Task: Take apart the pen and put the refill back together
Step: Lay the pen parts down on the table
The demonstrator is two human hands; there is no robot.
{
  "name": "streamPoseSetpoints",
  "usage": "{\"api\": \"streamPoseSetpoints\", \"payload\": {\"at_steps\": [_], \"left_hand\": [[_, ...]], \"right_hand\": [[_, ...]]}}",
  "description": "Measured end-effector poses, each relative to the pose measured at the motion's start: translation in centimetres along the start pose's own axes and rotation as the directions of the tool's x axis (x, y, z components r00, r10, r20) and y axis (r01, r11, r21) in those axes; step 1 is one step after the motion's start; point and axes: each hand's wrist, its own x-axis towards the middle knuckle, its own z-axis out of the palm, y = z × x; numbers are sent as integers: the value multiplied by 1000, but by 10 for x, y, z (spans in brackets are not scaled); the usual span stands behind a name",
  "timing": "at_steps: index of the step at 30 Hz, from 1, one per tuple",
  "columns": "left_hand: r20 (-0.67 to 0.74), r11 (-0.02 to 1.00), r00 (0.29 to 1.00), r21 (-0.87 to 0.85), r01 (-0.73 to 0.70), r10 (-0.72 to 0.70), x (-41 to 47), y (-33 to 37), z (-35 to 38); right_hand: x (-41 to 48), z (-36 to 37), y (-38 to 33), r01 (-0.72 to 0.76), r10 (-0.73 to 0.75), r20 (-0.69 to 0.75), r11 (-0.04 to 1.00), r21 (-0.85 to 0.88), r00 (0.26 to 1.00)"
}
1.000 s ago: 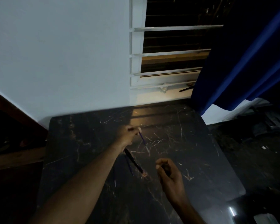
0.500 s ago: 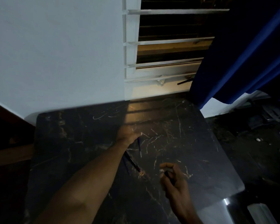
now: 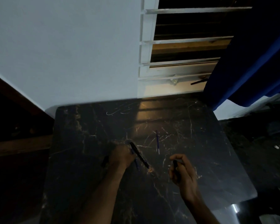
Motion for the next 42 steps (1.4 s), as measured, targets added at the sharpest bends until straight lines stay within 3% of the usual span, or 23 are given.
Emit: {"api": "streamPoseSetpoints", "payload": {"at_steps": [6,12,16,20,32,37,42], "left_hand": [[-6,995,999,-84,49,-49,-4,7,17],[14,998,999,26,49,-49,-4,6,18],[-51,993,998,112,43,-37,-8,5,19],[-52,995,996,64,81,-78,-11,8,20],[-8,994,995,-26,103,-104,-13,12,19],[-85,996,994,-60,65,-71,-18,8,19],[-28,995,995,-36,91,-92,-15,12,16]], "right_hand": [[-4,-14,1,1,-2,-37,999,-35,999],[9,-35,-14,75,-76,-23,996,-44,997],[17,-32,-16,129,-129,2,988,-88,992],[19,-34,-14,146,-147,-2,986,-84,989],[30,-54,-15,103,-136,-163,975,-197,977],[45,-71,-10,54,-128,-255,959,-278,958],[55,-80,7,6,-143,-347,930,-368,927]]}}
